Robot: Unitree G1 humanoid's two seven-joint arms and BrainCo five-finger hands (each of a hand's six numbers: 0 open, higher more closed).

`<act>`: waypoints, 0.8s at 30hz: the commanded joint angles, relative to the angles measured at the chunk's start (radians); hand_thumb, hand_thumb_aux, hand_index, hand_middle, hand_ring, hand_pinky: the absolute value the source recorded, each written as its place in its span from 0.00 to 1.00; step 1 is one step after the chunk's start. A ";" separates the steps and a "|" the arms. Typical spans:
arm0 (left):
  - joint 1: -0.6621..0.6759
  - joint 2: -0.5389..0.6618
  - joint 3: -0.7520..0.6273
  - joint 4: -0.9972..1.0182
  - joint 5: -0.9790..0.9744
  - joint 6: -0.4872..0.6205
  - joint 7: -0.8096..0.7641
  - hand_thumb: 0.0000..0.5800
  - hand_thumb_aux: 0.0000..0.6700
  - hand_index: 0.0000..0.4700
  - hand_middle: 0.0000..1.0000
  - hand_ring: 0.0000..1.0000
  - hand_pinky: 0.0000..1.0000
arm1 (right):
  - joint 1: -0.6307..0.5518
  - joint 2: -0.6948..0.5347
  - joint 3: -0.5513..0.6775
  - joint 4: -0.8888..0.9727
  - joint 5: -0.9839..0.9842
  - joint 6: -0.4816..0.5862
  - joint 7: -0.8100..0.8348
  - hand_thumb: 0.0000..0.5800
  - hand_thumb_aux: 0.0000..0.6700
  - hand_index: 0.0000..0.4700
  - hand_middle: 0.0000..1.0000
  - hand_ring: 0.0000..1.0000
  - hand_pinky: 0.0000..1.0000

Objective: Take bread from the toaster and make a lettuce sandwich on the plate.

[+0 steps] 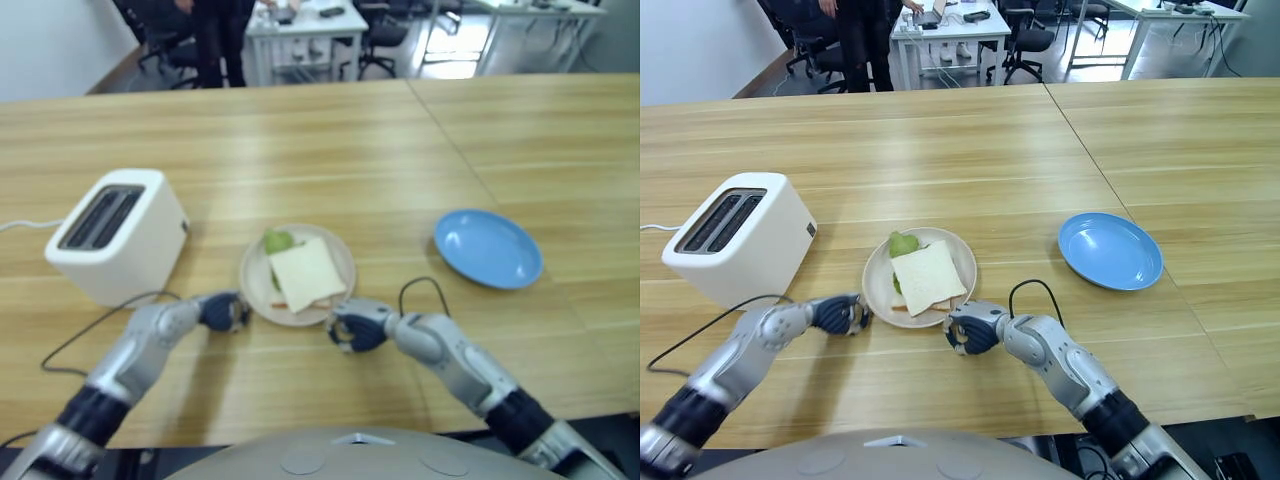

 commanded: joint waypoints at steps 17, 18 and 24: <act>-0.133 -0.160 0.218 -0.010 -0.094 0.069 0.307 0.00 0.00 0.00 0.00 0.00 0.00 | 0.020 -0.016 -0.303 -0.034 0.171 -0.096 -0.442 0.00 0.00 0.00 0.00 0.00 0.00; -0.136 -0.188 0.257 -0.025 -0.134 0.052 0.338 0.00 0.00 0.00 0.00 0.00 0.00 | 0.042 -0.006 -0.335 -0.056 0.226 -0.106 -0.439 0.00 0.00 0.00 0.00 0.00 0.00; -0.183 -0.421 0.403 -0.003 -0.388 -0.143 0.469 0.00 0.00 0.00 0.00 0.00 0.00 | 0.057 0.200 -0.560 -0.046 0.810 -0.021 -0.323 0.00 0.00 0.00 0.00 0.00 0.00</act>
